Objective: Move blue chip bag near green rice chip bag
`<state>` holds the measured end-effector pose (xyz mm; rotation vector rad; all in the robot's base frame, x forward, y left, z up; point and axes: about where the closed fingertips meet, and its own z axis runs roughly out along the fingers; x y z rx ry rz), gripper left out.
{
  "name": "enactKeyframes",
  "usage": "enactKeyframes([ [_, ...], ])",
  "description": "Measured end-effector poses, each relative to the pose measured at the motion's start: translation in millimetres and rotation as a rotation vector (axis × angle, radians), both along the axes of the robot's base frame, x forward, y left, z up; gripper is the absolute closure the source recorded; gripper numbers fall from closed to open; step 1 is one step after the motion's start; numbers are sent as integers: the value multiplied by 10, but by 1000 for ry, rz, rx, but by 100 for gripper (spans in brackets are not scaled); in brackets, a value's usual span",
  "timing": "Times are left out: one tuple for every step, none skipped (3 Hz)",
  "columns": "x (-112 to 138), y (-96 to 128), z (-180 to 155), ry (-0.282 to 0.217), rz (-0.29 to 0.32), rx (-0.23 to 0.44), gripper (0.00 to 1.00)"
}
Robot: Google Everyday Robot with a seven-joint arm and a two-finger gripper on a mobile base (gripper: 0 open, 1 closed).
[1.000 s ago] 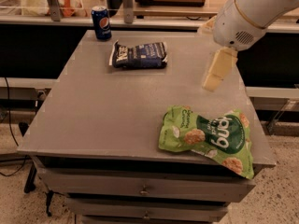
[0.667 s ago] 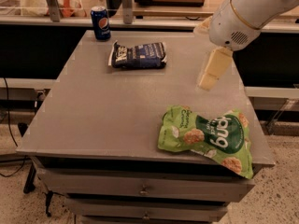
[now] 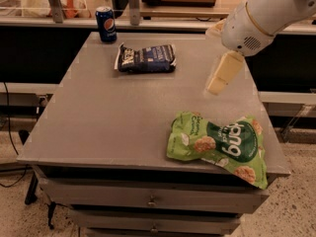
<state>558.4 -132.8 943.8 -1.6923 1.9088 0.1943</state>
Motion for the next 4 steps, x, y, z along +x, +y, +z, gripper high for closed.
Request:
enactKeyframes([
  [317, 128, -157, -33, -11, 138, 0],
  [663, 262, -314, -62, -29, 297, 0],
  [918, 380, -407, -75, -27, 417, 0],
  [1135, 480, -483, -91, -66, 468, 0],
])
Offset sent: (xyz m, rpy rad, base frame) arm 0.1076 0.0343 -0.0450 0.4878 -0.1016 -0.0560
